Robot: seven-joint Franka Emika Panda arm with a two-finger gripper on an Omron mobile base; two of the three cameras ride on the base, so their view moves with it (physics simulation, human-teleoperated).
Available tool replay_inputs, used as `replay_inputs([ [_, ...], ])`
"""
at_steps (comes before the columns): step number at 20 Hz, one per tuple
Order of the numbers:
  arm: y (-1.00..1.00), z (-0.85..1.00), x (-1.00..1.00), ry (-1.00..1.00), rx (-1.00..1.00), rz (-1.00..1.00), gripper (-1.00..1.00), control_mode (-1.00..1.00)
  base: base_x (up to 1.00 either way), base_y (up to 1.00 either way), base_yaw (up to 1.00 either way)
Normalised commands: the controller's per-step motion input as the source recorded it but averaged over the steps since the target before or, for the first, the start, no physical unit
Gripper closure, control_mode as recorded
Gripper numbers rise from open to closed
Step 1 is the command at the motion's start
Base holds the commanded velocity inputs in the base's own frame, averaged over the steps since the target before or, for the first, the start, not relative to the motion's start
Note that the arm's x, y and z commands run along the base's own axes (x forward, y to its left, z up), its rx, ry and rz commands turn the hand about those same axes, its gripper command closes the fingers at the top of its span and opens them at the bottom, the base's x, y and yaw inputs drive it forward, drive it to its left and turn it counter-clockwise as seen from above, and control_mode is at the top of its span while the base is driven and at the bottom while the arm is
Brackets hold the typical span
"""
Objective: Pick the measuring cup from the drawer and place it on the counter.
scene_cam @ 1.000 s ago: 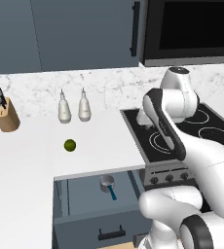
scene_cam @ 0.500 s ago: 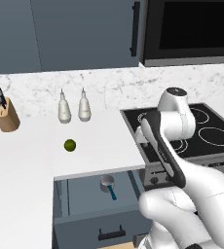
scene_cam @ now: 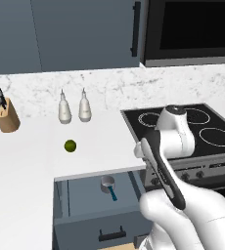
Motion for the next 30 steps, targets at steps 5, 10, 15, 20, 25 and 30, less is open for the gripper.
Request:
replay_inputs([
  [5, 0.00, 0.00, 0.00, 0.00, 0.00, 0.00, -1.00, 1.00, -0.41, 0.00, 0.00],
  [10, 0.00, 0.00, 0.00, 0.00, 0.00, 0.00, -1.00, 1.00, -0.58, 0.00, 0.00],
  [15, 0.00, 0.00, 0.00, 0.00, 0.00, 0.00, -1.00, 1.00, -0.52, 0.05, 0.00],
  [20, 0.23, -0.10, 0.25, -0.03, 0.00, -0.01, -1.00, -1.00, 0.00, 0.00, 0.00],
  [25, 0.30, -0.24, 0.48, 0.00, 0.02, 0.00, -1.00, -1.00, 0.00, 0.00, 0.00],
  [30, 0.46, -0.40, 0.31, 0.00, 0.00, 0.00, -1.00, -1.00, 0.00, 0.00, 0.00],
])
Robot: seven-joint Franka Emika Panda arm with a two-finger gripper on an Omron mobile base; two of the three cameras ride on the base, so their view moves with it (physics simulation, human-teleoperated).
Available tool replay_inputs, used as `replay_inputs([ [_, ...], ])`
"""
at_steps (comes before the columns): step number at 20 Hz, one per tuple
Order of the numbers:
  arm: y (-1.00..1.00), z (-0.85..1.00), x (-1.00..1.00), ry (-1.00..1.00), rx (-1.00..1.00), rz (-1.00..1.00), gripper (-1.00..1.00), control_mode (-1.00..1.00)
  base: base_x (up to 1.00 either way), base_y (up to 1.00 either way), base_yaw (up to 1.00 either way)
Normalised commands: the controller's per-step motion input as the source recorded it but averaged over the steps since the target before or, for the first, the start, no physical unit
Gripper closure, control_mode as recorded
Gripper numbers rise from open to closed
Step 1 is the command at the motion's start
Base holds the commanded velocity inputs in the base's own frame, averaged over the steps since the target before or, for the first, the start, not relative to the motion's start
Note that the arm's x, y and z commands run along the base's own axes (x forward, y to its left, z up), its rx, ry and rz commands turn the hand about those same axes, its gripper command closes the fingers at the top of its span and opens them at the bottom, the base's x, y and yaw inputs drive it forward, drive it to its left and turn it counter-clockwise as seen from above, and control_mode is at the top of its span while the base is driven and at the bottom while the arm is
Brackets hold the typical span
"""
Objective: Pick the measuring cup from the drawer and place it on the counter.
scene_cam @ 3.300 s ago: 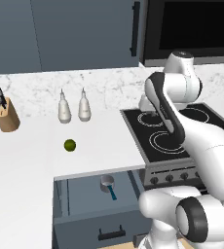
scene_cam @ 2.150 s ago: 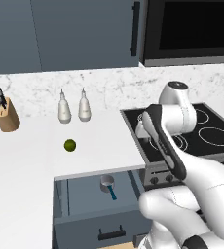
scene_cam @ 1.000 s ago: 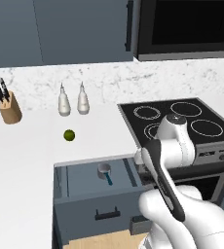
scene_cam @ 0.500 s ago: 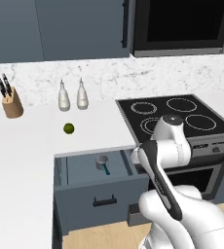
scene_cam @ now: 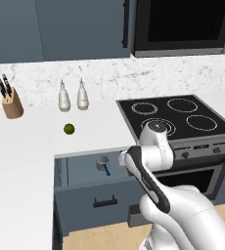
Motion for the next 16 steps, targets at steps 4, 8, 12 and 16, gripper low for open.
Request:
replay_inputs([
  [4, 0.46, -0.33, 0.14, 0.01, 0.00, 0.00, -1.00, -1.00, 0.00, 0.00, 0.00],
  [8, 0.24, -0.25, 0.16, 0.03, 0.00, 0.00, -1.00, -1.00, 0.00, 0.00, 0.00],
  [12, 0.06, -0.22, 0.21, 0.07, 0.00, 0.00, -1.00, -1.00, 0.00, 0.00, 0.00],
  [16, 0.00, -0.23, 0.24, 0.01, 0.00, 0.00, -1.00, -1.00, 0.00, 0.00, 0.00],
])
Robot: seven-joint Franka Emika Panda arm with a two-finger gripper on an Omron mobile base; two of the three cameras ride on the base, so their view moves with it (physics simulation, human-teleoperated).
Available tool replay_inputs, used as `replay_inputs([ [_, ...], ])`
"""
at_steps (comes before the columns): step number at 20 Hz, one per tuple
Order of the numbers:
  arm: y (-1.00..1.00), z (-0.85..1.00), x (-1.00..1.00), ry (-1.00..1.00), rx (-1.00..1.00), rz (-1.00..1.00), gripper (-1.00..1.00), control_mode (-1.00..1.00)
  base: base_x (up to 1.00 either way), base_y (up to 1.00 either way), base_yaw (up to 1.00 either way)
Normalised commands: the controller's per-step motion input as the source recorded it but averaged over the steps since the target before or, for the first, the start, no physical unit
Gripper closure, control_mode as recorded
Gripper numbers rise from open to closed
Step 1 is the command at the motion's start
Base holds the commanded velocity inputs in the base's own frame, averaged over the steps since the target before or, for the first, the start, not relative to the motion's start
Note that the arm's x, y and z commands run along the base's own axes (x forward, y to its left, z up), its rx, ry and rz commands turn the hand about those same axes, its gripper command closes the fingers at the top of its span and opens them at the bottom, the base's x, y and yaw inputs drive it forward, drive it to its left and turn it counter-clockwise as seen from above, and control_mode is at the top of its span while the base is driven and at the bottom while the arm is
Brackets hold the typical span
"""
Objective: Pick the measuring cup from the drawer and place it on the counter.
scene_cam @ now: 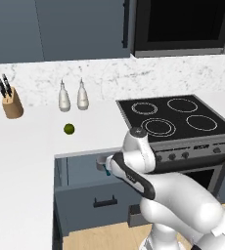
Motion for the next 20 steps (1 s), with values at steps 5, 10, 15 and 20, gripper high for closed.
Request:
replay_inputs([
  [5, 0.00, -0.26, 0.29, 0.00, 0.00, 0.00, -1.00, -1.00, 0.00, 0.00, 0.00],
  [10, 0.00, -0.47, 0.18, 0.00, 0.00, 0.00, -1.00, -1.00, 0.00, 0.00, 0.00],
  [15, 0.00, -0.42, 0.12, 0.04, 0.00, 0.00, -1.00, -1.00, 0.00, 0.00, 0.00],
  [20, 0.00, -0.19, 0.02, 0.15, 0.00, 0.00, -1.00, -1.00, 0.00, 0.00, 0.00],
])
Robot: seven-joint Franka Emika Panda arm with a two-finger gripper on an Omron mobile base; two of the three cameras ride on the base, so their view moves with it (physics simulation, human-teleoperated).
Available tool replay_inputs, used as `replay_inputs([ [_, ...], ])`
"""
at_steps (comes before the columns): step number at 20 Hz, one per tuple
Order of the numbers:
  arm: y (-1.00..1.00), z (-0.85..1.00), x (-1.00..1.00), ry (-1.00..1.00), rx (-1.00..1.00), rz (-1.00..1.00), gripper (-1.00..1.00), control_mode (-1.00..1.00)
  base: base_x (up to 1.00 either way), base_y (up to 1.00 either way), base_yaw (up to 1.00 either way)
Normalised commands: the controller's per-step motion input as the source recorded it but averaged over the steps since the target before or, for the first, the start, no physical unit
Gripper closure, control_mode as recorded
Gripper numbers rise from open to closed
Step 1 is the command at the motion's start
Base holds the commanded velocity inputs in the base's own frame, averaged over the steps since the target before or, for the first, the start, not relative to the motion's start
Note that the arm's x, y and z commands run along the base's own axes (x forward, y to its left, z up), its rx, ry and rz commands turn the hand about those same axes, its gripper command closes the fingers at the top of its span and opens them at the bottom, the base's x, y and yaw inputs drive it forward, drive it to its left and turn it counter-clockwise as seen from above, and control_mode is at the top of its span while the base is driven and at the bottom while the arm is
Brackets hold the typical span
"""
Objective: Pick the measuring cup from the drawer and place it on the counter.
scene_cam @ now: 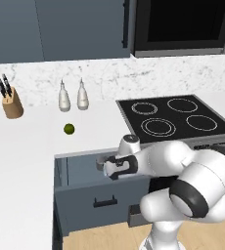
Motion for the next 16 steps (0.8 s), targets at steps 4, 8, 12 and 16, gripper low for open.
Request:
replay_inputs([
  [4, 0.00, -0.15, -0.21, 0.24, 0.00, 0.00, -1.00, -1.00, 0.00, 0.00, 0.00],
  [8, 0.00, -0.36, -0.92, 0.26, -0.01, 0.03, -1.00, -1.00, 0.00, 0.00, 0.00],
  [12, 0.00, -0.36, -0.91, 0.01, -0.02, 0.03, -1.00, -1.00, 0.00, 0.00, 0.00],
  [16, 0.00, 0.45, 0.02, -0.30, 0.07, 0.00, -1.00, -1.00, 0.00, 0.00, 0.00],
])
